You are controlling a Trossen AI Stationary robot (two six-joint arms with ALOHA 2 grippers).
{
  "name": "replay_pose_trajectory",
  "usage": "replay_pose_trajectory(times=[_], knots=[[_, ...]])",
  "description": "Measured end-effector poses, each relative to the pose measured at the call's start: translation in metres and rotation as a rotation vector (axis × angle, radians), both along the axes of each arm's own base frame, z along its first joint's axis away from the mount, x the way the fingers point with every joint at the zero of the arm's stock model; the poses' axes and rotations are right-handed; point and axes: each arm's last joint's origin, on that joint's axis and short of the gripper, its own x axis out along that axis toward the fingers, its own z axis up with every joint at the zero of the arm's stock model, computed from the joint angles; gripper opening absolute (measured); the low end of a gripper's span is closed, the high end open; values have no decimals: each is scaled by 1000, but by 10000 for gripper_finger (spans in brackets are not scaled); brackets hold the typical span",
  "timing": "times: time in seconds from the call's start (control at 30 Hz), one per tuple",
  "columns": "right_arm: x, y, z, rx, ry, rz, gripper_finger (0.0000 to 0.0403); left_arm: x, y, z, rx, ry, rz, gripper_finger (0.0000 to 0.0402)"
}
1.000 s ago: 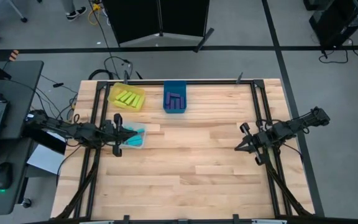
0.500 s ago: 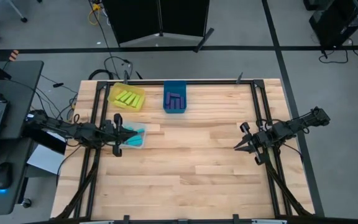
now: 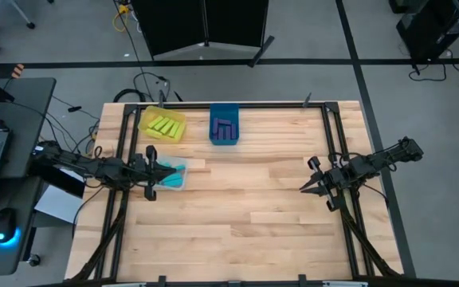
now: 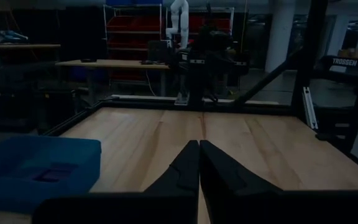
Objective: Sort blocks
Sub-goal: Return to Home Position
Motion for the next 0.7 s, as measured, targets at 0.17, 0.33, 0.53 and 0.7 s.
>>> replay_pose_trajectory(times=[0.17, 0.33, 0.53, 0.7], knots=[[0, 0, 0, 0, 0, 0, 49, 0, 0, 0, 0, 0, 0, 21], [0, 0, 0, 0, 0, 0, 49, 0, 0, 0, 0, 0, 0, 21], [0, 0, 0, 0, 0, 0, 46, 0, 0, 0, 0, 0, 0, 21], [0, 0, 0, 0, 0, 0, 47, 0, 0, 0, 0, 0, 0, 21]])
